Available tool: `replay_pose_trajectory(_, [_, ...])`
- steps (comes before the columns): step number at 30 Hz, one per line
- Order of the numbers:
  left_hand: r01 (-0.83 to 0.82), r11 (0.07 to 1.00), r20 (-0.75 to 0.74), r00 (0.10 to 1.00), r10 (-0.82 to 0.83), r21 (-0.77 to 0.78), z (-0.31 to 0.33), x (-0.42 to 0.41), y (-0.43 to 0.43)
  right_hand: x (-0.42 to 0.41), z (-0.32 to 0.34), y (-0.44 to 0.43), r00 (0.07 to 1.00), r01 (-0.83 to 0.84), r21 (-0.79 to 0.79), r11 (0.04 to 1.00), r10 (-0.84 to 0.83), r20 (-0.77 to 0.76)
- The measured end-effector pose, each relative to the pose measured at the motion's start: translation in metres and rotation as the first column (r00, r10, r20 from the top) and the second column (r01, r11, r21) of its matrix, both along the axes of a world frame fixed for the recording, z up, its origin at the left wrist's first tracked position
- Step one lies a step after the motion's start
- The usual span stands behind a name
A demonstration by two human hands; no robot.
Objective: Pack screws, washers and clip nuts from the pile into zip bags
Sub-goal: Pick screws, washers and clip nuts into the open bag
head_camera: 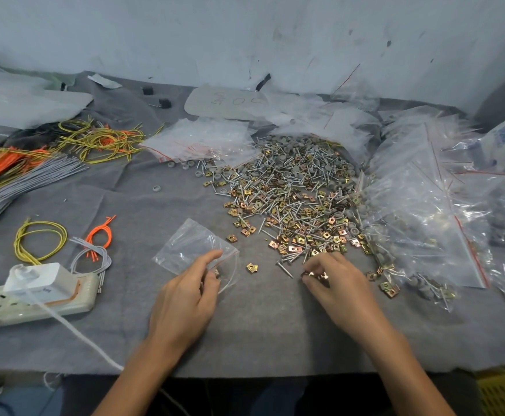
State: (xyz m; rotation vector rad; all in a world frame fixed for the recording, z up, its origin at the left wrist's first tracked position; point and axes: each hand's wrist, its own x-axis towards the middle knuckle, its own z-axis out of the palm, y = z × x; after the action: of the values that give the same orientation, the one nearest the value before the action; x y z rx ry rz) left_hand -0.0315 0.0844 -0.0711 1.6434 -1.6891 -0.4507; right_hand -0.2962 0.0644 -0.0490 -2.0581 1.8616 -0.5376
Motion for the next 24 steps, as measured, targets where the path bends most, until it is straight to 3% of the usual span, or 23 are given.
replay_pose_trajectory(4, [0.003, 1.0, 0.008, 1.0, -0.003, -0.003, 0.001, -0.001, 0.001, 0.012, 0.002, 0.001, 0.966, 0.014, -0.028, 0.999, -0.007, 0.26])
replay_pose_trajectory(7, [0.005, 1.0, 0.012, 1.0, -0.005, -0.004, 0.002, -0.001, 0.001, 0.035, 0.003, 0.003, 0.82, -0.015, 0.032, 0.999, -0.006, 0.573])
replay_pose_trajectory(10, [0.011, 1.0, 0.014, 1.0, -0.011, -0.009, 0.001, 0.0, 0.001, 0.064, 0.0, 0.005, 0.726, -0.094, 0.072, 0.993, 0.019, 0.687])
replay_pose_trajectory(16, [0.011, 1.0, 0.011, 1.0, -0.011, -0.021, -0.005, 0.003, -0.001, 0.11, -0.01, 0.005, 0.787, -0.106, 0.012, 0.994, 0.076, 0.612])
replay_pose_trajectory(24, [0.021, 0.999, 0.028, 0.999, -0.02, -0.048, -0.012, 0.005, -0.004, 0.126, -0.019, 0.002, 0.947, -0.086, -0.125, 0.988, 0.12, 0.298])
